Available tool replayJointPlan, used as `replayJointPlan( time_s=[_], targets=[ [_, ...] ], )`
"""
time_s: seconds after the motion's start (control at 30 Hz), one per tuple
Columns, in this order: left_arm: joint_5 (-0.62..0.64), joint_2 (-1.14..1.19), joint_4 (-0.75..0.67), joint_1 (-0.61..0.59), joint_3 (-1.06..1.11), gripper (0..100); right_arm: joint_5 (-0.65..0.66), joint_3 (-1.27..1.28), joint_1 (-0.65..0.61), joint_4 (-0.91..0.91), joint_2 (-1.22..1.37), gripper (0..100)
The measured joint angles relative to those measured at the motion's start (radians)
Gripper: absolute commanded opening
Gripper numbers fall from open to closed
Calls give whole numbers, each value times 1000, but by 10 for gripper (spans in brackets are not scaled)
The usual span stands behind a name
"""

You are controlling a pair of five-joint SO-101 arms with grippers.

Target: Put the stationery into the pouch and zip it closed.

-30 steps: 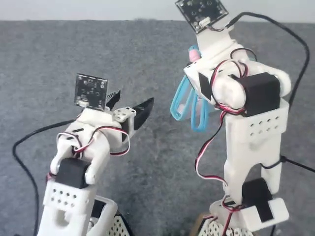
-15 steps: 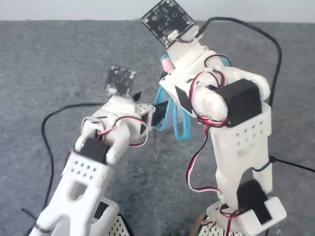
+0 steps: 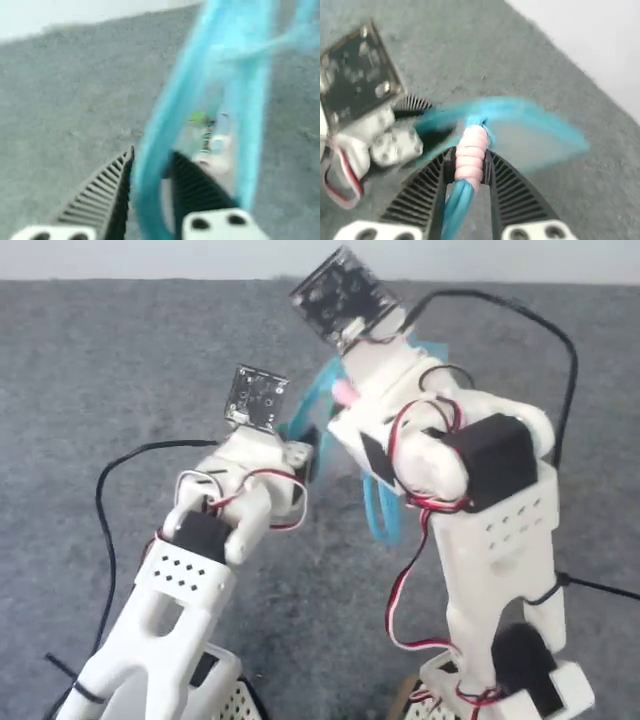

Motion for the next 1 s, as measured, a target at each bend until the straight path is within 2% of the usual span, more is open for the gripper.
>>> replayJointPlan(
  time_s=[0.17, 0.23, 0.37, 0.53, 0.7, 0.87, 1.0],
  targets=[
    [-25, 2, -2, -101, 0, 11, 98, 222, 0, 0, -97, 13],
    [-60, 2, -2, -110, 0, 11, 112, 284, 0, 0, -133, 50],
    [-172, 2, 5, -112, 0, 11, 118, 382, 5, 0, -219, 216],
    [-287, 3, 57, -160, 0, 11, 126, 562, 94, -29, -298, 412],
    [-359, 3, 118, -180, -3, 10, 126, 690, 149, -152, -301, 413],
    [-465, 3, 290, -180, -95, 10, 149, 695, 153, -252, -302, 419],
    [-571, 3, 408, -181, -166, 10, 189, 701, 127, -310, -302, 496]
  ],
)
